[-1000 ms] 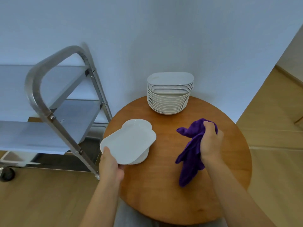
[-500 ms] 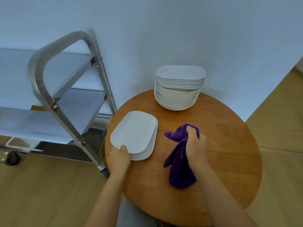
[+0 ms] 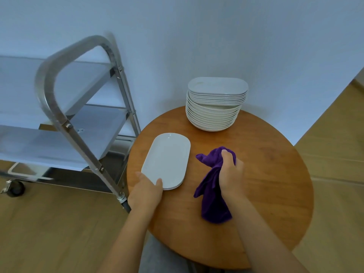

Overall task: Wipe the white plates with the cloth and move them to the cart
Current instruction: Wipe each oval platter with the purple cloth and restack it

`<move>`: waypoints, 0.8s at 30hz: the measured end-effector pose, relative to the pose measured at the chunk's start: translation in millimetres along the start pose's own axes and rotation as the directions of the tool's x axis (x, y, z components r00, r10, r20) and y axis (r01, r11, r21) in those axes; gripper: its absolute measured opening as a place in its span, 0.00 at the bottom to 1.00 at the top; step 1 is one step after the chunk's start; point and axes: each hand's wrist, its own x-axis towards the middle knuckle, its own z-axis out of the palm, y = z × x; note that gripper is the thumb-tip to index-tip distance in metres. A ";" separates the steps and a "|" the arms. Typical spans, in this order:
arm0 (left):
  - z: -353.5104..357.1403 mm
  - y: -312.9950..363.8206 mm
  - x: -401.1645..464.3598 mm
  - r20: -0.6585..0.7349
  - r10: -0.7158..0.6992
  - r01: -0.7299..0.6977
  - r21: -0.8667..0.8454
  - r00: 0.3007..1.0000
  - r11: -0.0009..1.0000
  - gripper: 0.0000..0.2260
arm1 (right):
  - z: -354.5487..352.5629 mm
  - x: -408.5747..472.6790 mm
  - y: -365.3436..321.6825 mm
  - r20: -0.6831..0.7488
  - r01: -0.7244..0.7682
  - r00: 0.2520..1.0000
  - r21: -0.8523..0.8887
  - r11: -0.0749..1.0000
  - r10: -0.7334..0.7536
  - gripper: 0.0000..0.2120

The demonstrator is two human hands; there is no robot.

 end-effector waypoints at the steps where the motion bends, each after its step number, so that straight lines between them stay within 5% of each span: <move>1: -3.6 2.5 -0.5 -0.010 0.003 -0.002 0.029 1.000 1.000 0.35 | -0.6 1.3 -0.8 -0.004 0.003 1.000 0.007 1.000 -0.003 0.19; 5: -28.5 28.8 2.4 -0.140 0.201 -0.209 -0.044 0.970 0.977 0.31 | -4.7 14.9 -13.2 -0.043 0.015 0.999 0.079 0.997 -0.011 0.18; 10: -61.3 106.4 35.4 -0.165 0.473 -0.501 -0.246 0.865 0.830 0.11 | -8.7 42.8 -35.3 -0.054 -0.054 0.997 0.153 0.987 0.063 0.11; 14: -72.0 169.0 78.1 -0.114 0.436 -0.440 -0.435 0.893 0.786 0.13 | -5.6 75.3 -50.9 -0.008 -0.024 1.000 0.094 0.995 0.025 0.07; 20: -73.8 220.9 139.3 -0.183 0.360 -0.404 -0.408 0.915 0.819 0.16 | -0.7 130.9 -73.3 0.066 -0.051 0.997 0.094 0.994 0.045 0.05; 24: -62.5 243.5 169.7 -0.088 0.275 -0.283 -0.463 0.958 0.840 0.20 | 7.1 158.3 -74.0 0.098 -0.082 0.992 0.053 0.995 0.077 0.05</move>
